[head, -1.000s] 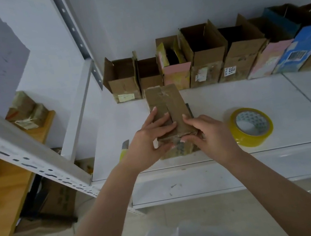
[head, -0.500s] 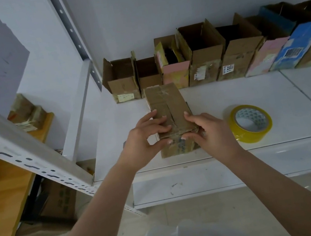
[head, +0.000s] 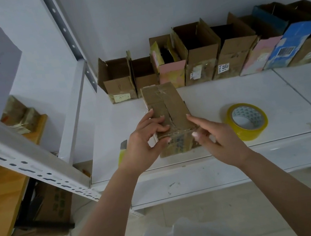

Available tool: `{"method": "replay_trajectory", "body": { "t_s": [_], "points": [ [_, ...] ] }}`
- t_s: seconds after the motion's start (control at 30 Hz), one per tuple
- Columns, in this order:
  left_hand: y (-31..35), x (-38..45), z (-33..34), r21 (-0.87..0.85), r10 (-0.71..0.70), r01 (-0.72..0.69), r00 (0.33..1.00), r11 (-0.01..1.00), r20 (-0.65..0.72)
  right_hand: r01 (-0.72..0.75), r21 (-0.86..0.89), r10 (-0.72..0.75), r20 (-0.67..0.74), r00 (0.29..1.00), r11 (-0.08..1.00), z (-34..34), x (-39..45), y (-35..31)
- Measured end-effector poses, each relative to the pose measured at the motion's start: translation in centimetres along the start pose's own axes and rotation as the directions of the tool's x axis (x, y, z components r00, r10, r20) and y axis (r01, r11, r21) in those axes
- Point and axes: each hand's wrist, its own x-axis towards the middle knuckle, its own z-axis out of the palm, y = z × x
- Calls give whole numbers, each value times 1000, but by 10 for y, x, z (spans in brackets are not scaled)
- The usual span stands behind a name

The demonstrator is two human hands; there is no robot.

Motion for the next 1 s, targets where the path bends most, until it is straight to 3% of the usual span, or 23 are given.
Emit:
{"method": "replay_trajectory", "body": {
  "t_s": [0.07,0.2,0.4,0.6,0.77,0.87,1.0],
  "points": [
    [0,1,0,-10,-11,11,1000,1000,5,-25,58,25,8,1000,998,-11,-2,8],
    [2,0,1,-9,-11,11,1000,1000,15,24,-55,-19,87,996,998,-18,10,10],
    [1,2,-2,2,-17,17,999,1000,29,106,-126,-108,-13,994,986,-4,21,0],
    [5,0,3,0,-35,35,999,999,14,94,-113,-84,89,992,989,-10,22,1],
    [14,-2,26,-40,-42,37,988,999,-146,124,-117,-125,1,992,985,-2,23,-3],
    [11,-2,32,-74,-39,28,986,997,-164,151,-190,-149,21,989,970,-3,23,-2],
    [9,3,38,-33,1,-9,968,999,-252,146,-226,-164,-63,985,963,6,24,-2]
  ]
}}
